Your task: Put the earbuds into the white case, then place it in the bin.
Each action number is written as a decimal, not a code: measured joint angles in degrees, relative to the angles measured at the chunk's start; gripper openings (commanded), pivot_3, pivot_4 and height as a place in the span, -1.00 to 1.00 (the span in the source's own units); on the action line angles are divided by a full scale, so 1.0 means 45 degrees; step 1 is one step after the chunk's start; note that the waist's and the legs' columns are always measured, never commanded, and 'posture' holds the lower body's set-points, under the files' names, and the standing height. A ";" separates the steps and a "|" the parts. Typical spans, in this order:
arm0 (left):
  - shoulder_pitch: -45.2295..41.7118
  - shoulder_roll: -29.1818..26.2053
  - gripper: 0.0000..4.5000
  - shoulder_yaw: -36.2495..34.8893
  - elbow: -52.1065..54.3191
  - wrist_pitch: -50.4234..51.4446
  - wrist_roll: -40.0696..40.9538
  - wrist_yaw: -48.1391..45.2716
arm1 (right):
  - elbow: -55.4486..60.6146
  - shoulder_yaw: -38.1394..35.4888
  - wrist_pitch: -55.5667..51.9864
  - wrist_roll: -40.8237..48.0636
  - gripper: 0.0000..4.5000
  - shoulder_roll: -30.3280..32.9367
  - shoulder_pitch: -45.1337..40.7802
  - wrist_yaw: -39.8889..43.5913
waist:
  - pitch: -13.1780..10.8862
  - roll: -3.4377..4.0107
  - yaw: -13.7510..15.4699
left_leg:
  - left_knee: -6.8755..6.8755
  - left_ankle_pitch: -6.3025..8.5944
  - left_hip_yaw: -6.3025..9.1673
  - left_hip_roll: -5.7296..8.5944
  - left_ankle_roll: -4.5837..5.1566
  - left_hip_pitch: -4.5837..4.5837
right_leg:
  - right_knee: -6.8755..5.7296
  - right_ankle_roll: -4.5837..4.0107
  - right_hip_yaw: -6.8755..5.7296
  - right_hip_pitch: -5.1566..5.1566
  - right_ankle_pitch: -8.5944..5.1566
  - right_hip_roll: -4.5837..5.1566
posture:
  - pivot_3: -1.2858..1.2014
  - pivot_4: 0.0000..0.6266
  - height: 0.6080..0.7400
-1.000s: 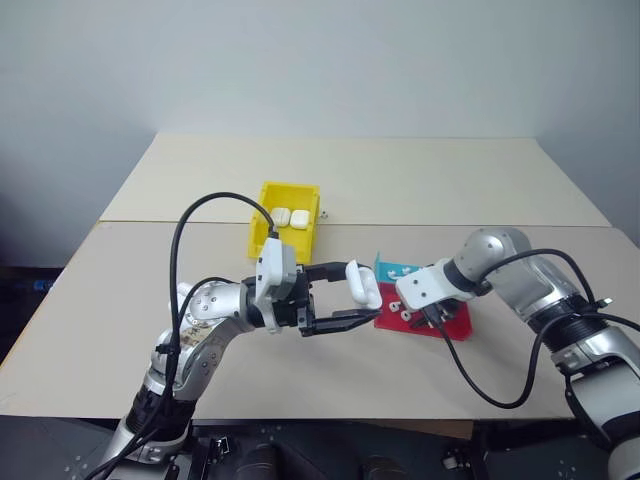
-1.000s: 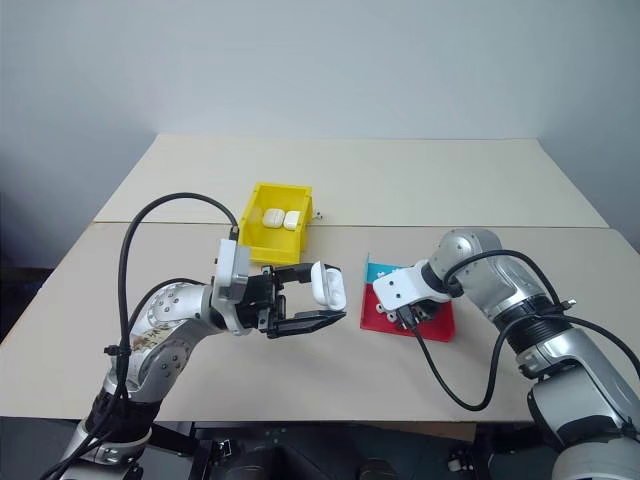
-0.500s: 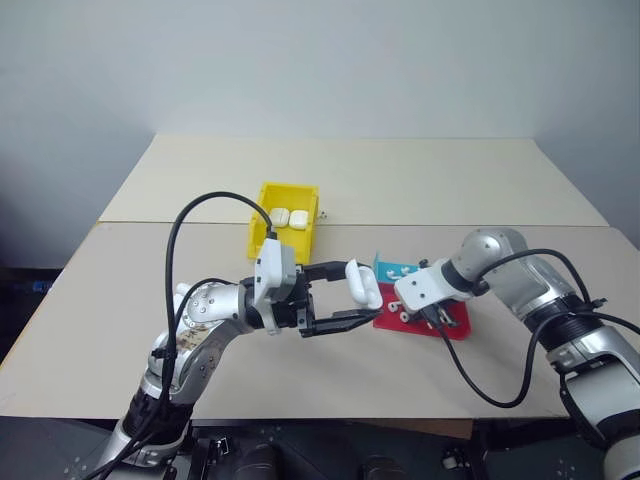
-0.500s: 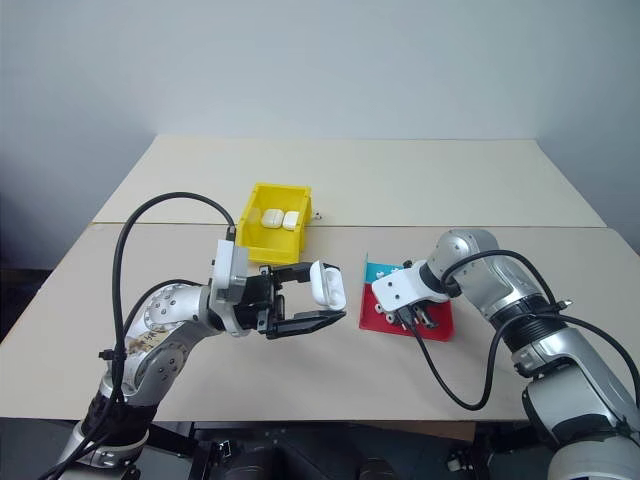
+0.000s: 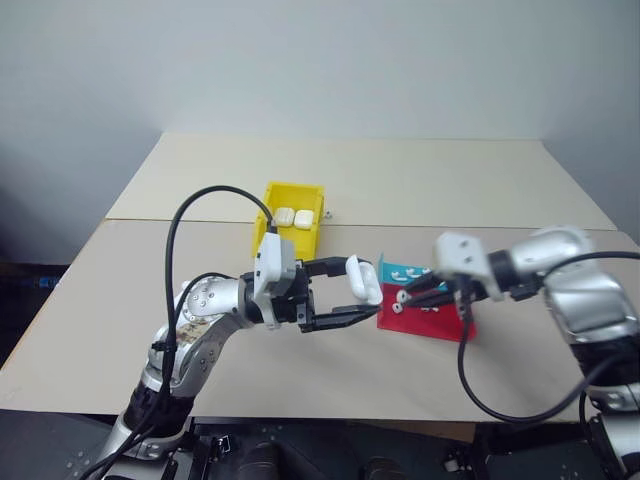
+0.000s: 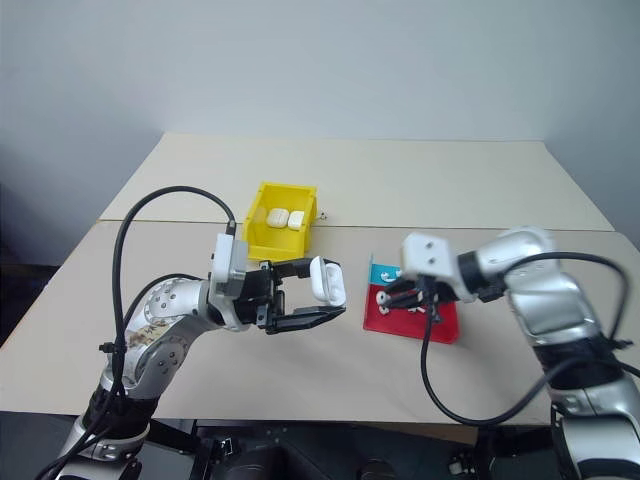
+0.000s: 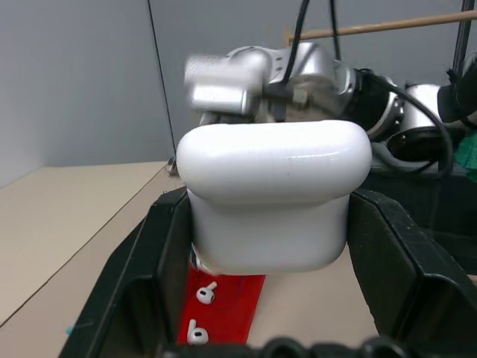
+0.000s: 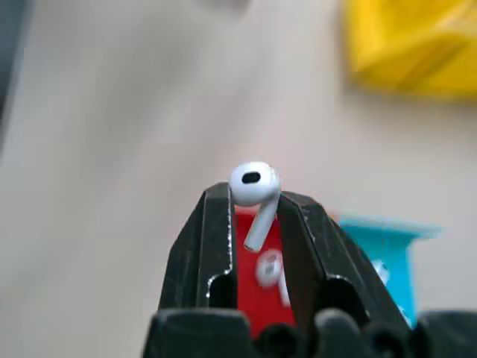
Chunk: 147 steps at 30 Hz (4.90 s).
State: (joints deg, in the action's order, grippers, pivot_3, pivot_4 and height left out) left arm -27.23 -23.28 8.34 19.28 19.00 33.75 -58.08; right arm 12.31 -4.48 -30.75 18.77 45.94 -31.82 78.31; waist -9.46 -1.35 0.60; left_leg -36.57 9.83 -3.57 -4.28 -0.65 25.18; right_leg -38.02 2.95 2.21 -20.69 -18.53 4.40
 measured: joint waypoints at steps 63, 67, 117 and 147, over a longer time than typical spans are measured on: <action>-0.0839 0.0736 0.24 -0.0172 -0.1264 -0.0332 -0.0370 -0.0573 | 0.0147 0.1172 0.0210 0.2057 0.44 0.2668 -0.1689 -0.5258 | -0.0007 0.0022 -0.0168 | 0.0031 0.0005 -0.0021 0.0005 0.0010 0.0006 | 0.0012 0.0004 0.0031 -0.0050 -0.0002 -0.0001 | 0.03 -0.52 1.00; -0.0762 0.0885 0.24 -0.0135 -0.1131 -0.0354 -0.0450 -0.0371 | -0.2926 0.4827 0.2652 -0.1968 0.44 0.2487 -0.3572 -0.3490 | -0.0008 0.0023 -0.0266 | 0.0025 0.0003 -0.0041 0.0006 0.0007 0.0024 | 0.0001 0.0004 0.0051 -0.0081 -0.0002 0.0001 | 0.03 -0.52 1.00; 0.0218 0.0598 0.24 -0.0099 0.0299 -0.0331 -0.0469 0.0794 | -1.8451 0.8201 1.0366 -1.0625 0.04 -0.2710 -0.9454 -0.3010 | -0.0019 0.0046 -0.0310 | 0.0055 -0.0041 -0.0057 0.0000 -0.0064 0.0023 | -0.0024 0.0000 0.0049 -0.0102 -0.0001 0.0003 | 0.03 -0.52 1.00; -0.0105 0.1032 0.24 0.0023 -0.0034 -0.0323 -0.0439 0.0741 | -1.1325 0.2671 0.4890 -0.5083 -0.71 -0.1171 -0.7055 0.0697 | -0.0026 0.0058 -0.0156 | 0.0057 -0.0033 -0.0051 -0.0002 -0.0052 0.0023 | -0.0011 -0.0001 0.0039 -0.0087 0.0000 0.0003 | 0.03 -0.52 1.00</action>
State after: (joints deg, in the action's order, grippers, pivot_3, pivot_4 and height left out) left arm -27.70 -18.63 8.44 19.13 17.55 31.78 -54.74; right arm -38.65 7.53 -8.75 -4.10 40.67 -63.56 81.45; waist -9.57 -1.09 -0.11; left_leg -36.32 9.68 -3.80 -4.29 -0.88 25.28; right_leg -38.08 2.95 2.39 -21.08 -18.54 4.42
